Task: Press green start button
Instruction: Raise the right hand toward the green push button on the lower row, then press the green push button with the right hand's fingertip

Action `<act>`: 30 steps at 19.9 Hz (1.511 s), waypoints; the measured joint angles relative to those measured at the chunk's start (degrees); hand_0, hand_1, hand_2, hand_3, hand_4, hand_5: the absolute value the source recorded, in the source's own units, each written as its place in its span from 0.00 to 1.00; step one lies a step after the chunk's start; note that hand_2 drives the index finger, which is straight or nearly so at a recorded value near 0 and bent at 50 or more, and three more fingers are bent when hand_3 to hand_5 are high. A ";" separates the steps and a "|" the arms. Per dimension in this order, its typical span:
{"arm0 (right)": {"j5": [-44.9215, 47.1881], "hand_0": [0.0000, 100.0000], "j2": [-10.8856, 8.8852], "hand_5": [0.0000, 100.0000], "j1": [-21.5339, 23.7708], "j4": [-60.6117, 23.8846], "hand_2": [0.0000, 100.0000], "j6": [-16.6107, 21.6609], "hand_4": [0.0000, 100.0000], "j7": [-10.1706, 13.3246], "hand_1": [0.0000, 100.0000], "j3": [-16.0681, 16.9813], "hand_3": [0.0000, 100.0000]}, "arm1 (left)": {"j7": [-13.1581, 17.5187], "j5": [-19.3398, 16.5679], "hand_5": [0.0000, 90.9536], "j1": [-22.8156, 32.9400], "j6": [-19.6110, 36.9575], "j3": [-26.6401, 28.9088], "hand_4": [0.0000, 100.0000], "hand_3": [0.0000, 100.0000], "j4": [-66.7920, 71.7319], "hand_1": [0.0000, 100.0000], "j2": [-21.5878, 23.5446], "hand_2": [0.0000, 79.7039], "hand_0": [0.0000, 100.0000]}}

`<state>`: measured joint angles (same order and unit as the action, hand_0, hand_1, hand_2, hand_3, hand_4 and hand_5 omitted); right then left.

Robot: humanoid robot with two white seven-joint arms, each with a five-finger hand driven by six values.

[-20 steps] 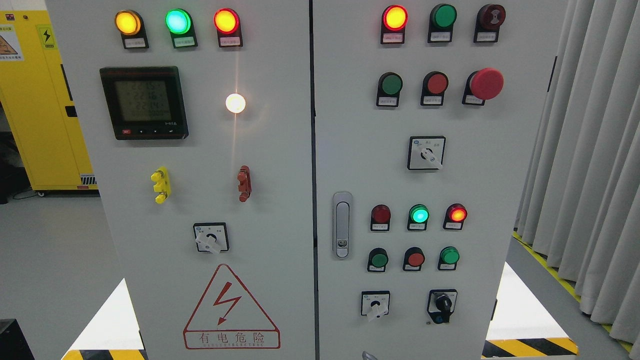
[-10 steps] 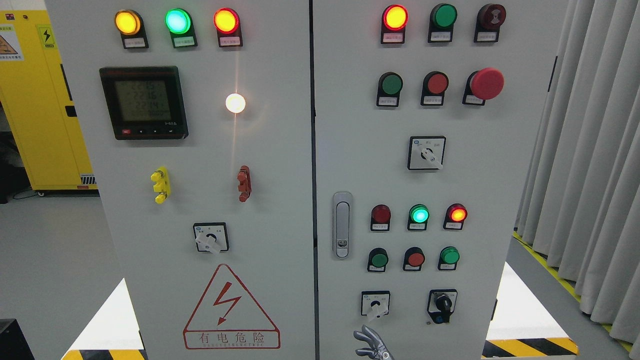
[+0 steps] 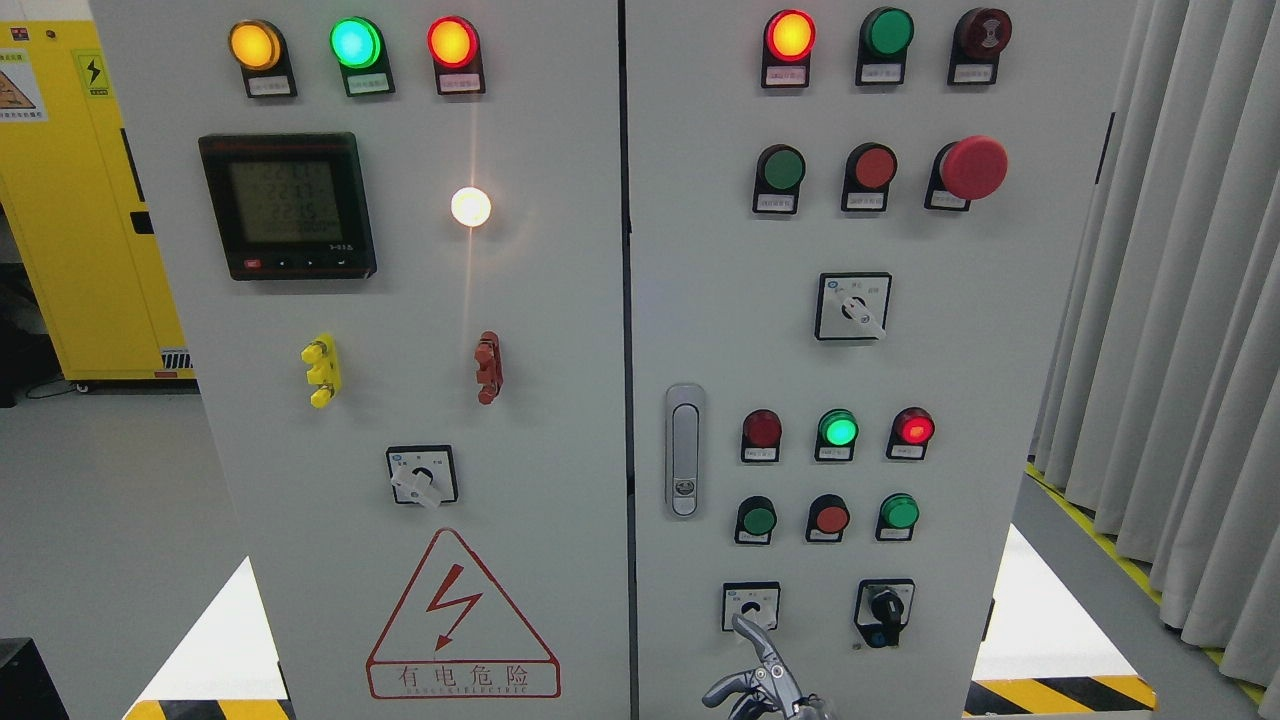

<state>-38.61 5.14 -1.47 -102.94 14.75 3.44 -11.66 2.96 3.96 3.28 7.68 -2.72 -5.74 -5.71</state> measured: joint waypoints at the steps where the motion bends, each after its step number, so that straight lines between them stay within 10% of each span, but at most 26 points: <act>1: -2.04 0.64 -0.01 1.00 -0.56 -0.02 0.00 0.19 1.00 -0.01 0.92 0.44 0.94 | 0.00 0.00 0.00 0.00 0.00 0.00 0.00 0.00 0.00 0.56 0.00 0.00 0.12; 13: -24.98 0.67 -0.29 1.00 -6.69 0.47 0.00 0.54 1.00 3.07 0.95 3.92 0.93 | 0.00 0.00 0.00 0.00 0.00 0.00 0.00 0.00 0.00 0.56 0.00 0.00 0.12; 30: -30.55 0.71 -0.66 1.00 -10.55 4.77 0.01 0.21 1.00 3.80 0.95 6.07 0.94 | 0.00 0.00 0.00 -0.01 0.00 0.00 0.00 0.00 0.00 0.56 0.00 0.00 0.12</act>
<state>-69.16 4.49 -12.03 -98.17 14.96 7.24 -5.59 2.96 3.96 3.27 7.68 -2.72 -5.74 -5.71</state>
